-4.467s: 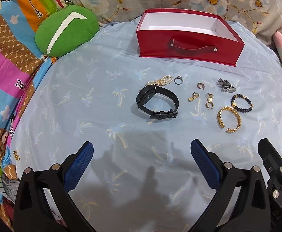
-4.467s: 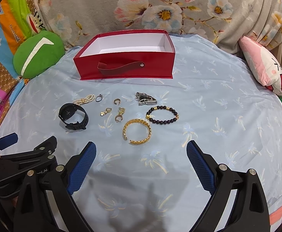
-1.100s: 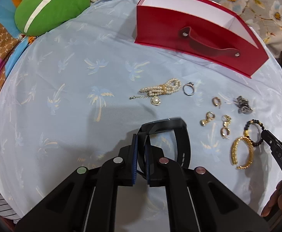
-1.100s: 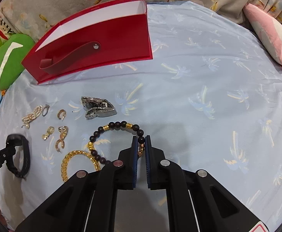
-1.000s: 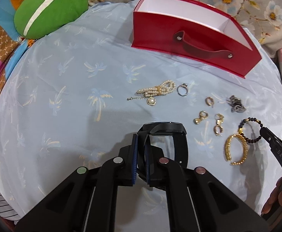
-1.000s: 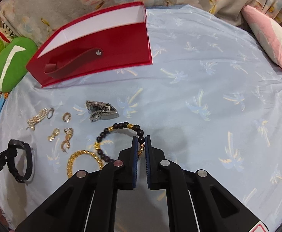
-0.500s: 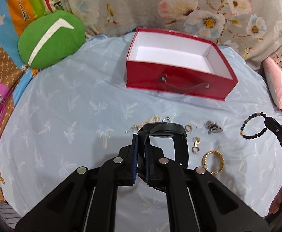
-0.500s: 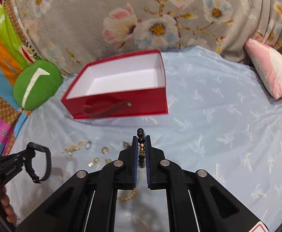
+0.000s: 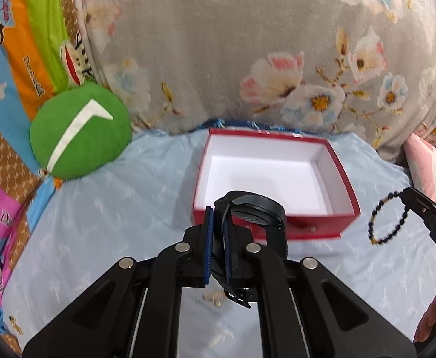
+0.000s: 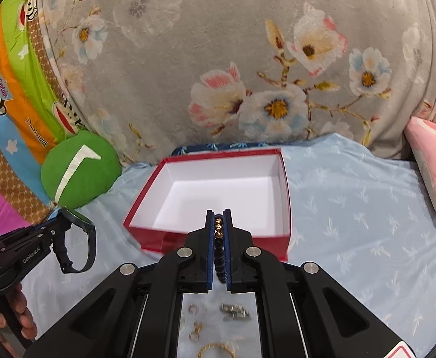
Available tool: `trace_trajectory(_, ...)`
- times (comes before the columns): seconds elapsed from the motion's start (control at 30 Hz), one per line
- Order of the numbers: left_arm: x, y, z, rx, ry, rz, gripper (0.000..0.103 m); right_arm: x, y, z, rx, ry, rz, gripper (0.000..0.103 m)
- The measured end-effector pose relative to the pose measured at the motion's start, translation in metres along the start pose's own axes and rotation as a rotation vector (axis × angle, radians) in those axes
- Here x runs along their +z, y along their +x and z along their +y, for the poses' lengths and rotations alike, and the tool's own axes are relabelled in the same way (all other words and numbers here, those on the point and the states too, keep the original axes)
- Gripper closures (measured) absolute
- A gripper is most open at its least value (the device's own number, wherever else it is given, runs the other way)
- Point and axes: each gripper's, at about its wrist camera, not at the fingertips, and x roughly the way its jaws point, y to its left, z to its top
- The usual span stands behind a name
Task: Organize jewelry
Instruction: 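Carry the watch with the left tool into the red box while the right tool drops the bracelet there, then move both open tools back over the remaining jewelry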
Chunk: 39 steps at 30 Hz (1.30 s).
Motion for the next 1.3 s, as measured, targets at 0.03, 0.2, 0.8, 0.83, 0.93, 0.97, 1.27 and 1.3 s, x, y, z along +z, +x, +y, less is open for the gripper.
trace_trajectory(0.03, 0.010, 0.007, -0.002, 0.003, 0.001, -0.013, 0.097, 0.006, 0.005, 0.001, 0.001, -0.003, -0.004, 0.098)
trace_trajectory(0.2, 0.040, 0.039, -0.005, 0.009, -0.010, -0.036, 0.097, 0.035, 0.041, 0.000, 0.007, 0.002, -0.012, 0.098)
trace_trajectory(0.8, 0.056, 0.185, -0.020, 0.071, 0.010, 0.091, 0.094, 0.042, 0.176, -0.015, -0.051, -0.005, 0.120, 0.098)
trace_trajectory(0.83, 0.055, 0.189, -0.020, 0.071, 0.008, 0.097, 0.094, 0.040, 0.180, -0.015, -0.051, -0.005, 0.127, 0.098)
trace_trajectory(0.93, 0.049, 0.202, -0.024, 0.073, 0.011, 0.115, 0.090, 0.033, 0.187, -0.017, -0.057, -0.003, 0.134, 0.097)
trace_trajectory(0.97, 0.048, 0.204, -0.024, 0.073, 0.009, 0.121, 0.088, 0.032, 0.189, -0.017, -0.058, -0.003, 0.134, 0.094)
trace_trajectory(1.27, 0.053, 0.183, -0.010, 0.052, -0.097, 0.011, 0.011, 0.028, 0.169, -0.015, -0.092, -0.014, 0.071, 0.053)
trace_trajectory(1.3, 0.057, 0.177, -0.010, 0.044, -0.092, 0.007, 0.011, 0.028, 0.165, -0.015, -0.089, -0.010, 0.067, 0.052)
